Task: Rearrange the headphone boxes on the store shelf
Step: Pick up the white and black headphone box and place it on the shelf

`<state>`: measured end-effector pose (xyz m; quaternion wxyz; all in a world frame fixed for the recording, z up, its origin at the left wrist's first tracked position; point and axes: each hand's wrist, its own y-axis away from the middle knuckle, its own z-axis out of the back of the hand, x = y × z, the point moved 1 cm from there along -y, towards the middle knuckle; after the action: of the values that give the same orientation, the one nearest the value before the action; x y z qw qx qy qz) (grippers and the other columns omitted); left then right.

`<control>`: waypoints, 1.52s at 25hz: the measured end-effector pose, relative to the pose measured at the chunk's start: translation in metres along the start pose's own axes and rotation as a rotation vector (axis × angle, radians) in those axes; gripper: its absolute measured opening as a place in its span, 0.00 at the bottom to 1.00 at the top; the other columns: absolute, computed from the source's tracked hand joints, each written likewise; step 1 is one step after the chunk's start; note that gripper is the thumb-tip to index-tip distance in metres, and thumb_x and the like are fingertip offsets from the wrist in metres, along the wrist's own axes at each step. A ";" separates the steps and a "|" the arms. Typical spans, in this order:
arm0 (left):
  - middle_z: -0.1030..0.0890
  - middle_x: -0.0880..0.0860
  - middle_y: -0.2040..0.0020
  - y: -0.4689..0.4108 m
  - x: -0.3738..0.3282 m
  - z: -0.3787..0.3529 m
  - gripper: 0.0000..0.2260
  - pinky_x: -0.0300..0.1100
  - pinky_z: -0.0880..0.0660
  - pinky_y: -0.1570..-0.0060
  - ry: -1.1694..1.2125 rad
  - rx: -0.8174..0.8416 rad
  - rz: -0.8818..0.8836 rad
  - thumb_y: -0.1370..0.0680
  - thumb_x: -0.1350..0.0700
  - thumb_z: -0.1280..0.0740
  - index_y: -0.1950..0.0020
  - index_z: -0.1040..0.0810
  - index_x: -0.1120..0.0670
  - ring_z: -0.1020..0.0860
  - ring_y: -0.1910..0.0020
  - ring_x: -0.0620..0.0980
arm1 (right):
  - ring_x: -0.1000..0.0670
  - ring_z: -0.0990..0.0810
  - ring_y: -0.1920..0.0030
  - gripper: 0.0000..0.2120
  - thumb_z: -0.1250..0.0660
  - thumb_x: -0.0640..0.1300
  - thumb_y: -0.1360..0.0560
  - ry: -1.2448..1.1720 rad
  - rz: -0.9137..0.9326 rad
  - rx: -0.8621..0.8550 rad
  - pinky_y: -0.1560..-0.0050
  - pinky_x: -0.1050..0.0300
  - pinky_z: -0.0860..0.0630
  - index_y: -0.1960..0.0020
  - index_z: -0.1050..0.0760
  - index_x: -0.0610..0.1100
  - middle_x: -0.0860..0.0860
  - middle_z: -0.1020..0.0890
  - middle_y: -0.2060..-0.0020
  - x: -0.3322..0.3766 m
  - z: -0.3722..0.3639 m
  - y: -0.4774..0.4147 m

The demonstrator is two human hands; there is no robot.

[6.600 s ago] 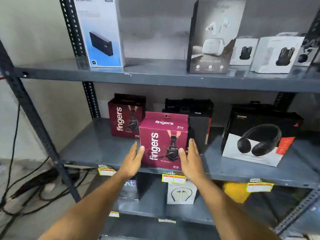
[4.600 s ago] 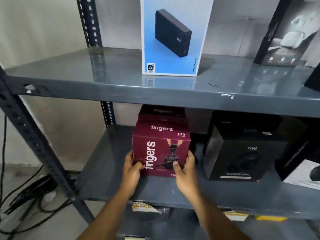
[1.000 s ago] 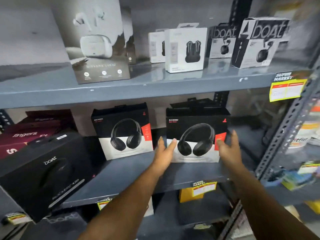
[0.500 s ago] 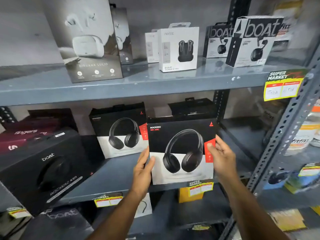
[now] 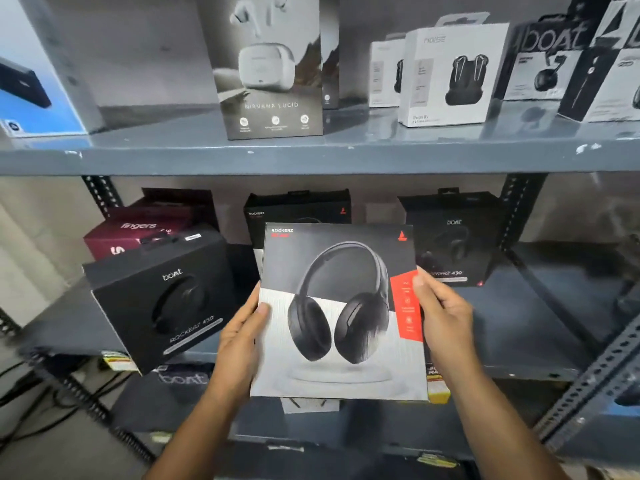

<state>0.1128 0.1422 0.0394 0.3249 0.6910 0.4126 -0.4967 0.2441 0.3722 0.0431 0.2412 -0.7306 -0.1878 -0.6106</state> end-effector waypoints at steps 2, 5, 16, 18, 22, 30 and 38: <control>0.19 0.43 0.39 -0.004 -0.003 0.008 0.16 0.38 0.20 0.47 -0.002 -0.013 -0.005 0.20 0.56 0.39 0.33 0.25 0.46 0.19 0.42 0.43 | 0.55 0.15 0.48 0.08 0.31 0.49 0.24 -0.007 0.013 0.003 0.48 0.55 0.20 0.49 0.18 0.61 0.54 0.13 0.47 -0.002 -0.009 -0.006; 0.18 0.45 0.38 -0.012 -0.004 0.015 0.17 0.46 0.25 0.42 -0.046 -0.002 -0.012 0.20 0.59 0.40 0.33 0.25 0.46 0.20 0.40 0.46 | 0.59 0.16 0.50 0.09 0.32 0.47 0.23 -0.007 0.058 0.015 0.48 0.60 0.20 0.46 0.18 0.59 0.55 0.14 0.48 -0.006 -0.021 -0.014; 0.20 0.51 0.47 -0.091 0.015 0.029 0.28 0.39 0.28 0.54 -0.135 -0.115 -0.067 0.37 0.67 0.41 0.38 0.31 0.51 0.23 0.54 0.46 | 0.65 0.18 0.54 0.29 0.35 0.23 0.28 0.009 0.116 0.094 0.51 0.69 0.23 0.45 0.27 0.58 0.48 0.20 0.47 -0.048 -0.092 -0.047; 0.22 0.50 0.47 -0.107 0.018 0.031 0.29 0.38 0.30 0.54 -0.128 -0.117 -0.072 0.38 0.66 0.41 0.39 0.31 0.49 0.25 0.53 0.46 | 0.65 0.19 0.55 0.31 0.36 0.20 0.29 0.001 0.133 0.089 0.52 0.71 0.23 0.45 0.29 0.55 0.48 0.21 0.49 -0.055 -0.103 -0.056; 0.22 0.51 0.47 -0.127 0.020 0.029 0.28 0.36 0.27 0.53 -0.119 -0.128 -0.088 0.34 0.71 0.41 0.36 0.34 0.52 0.24 0.52 0.45 | 0.63 0.19 0.53 0.33 0.36 0.19 0.31 -0.007 0.148 0.085 0.51 0.70 0.24 0.43 0.31 0.55 0.43 0.23 0.45 -0.071 -0.116 -0.075; 0.29 0.51 0.31 -0.144 0.042 0.040 0.36 0.51 0.37 0.27 -0.277 -0.116 -0.099 0.36 0.66 0.40 0.29 0.40 0.47 0.31 0.30 0.48 | 0.60 0.21 0.44 0.35 0.29 0.34 0.35 0.084 0.171 0.024 0.47 0.71 0.25 0.36 0.33 0.60 0.38 0.29 0.33 -0.082 -0.128 -0.076; 0.15 0.36 0.54 -0.029 0.089 0.124 0.13 0.36 0.26 0.41 -0.505 -0.175 -0.119 0.40 0.54 0.24 0.57 0.17 0.41 0.18 0.51 0.39 | 0.60 0.30 0.34 0.22 0.32 0.45 0.29 0.350 0.602 0.310 0.33 0.67 0.35 0.35 0.29 0.51 0.58 0.31 0.36 -0.090 -0.176 0.014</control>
<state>0.0502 0.0708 -0.0830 0.4462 0.4893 0.3997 -0.6338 0.0942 0.2604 -0.0224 0.5456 -0.5928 -0.0109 -0.5923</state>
